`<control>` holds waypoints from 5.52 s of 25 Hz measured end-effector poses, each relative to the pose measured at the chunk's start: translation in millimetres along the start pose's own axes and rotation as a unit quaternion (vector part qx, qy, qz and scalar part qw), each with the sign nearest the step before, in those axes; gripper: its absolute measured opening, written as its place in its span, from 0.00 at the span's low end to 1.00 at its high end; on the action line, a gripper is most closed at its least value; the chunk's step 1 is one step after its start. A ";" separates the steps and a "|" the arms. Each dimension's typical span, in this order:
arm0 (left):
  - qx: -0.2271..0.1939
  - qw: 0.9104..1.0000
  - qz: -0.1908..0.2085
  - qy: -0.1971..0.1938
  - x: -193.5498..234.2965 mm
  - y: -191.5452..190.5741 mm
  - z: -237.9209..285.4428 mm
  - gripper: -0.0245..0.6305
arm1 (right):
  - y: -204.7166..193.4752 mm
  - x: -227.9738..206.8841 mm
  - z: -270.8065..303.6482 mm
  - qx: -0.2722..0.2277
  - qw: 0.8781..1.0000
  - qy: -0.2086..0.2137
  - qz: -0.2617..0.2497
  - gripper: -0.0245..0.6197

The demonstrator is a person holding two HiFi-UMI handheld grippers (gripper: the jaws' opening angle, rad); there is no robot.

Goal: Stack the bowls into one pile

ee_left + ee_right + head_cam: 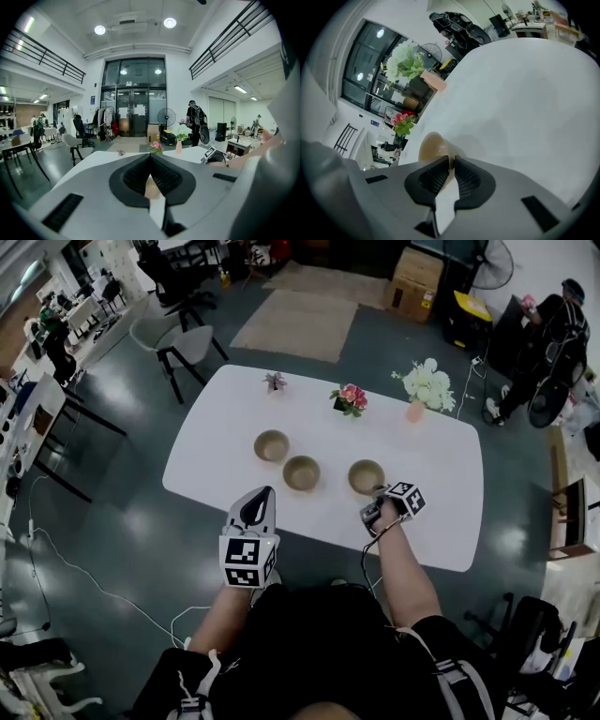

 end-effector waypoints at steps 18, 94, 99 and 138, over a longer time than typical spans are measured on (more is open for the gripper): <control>-0.019 0.999 -0.017 0.035 28.7 1.5 -21.0 0.06 | -35.8 102.3 -14.5 0.025 0.993 0.092 -0.075 0.12; -0.069 0.998 -0.004 -0.001 -58.3 54.4 34.9 0.06 | -5.2 212.4 -232.6 -0.354 0.752 0.258 -0.493 0.06; -0.068 0.997 -0.044 -0.003 -86.2 52.1 54.1 0.06 | 16.8 199.6 -232.2 -0.339 0.750 0.269 -0.500 0.06; -0.066 0.982 -0.006 -0.179 364.3 42.6 -45.4 0.06 | -350.0 438.2 -111.4 -0.408 0.793 0.129 -0.435 0.06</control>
Point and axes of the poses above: the fingertips, and each gripper's own axes: z forward along the fingers, x to its left, y out of its top, the point moved 2 cm from there along -z, backward along the fingers, and after that the axes turned 3 degrees about -y, right-handed, at the moved point
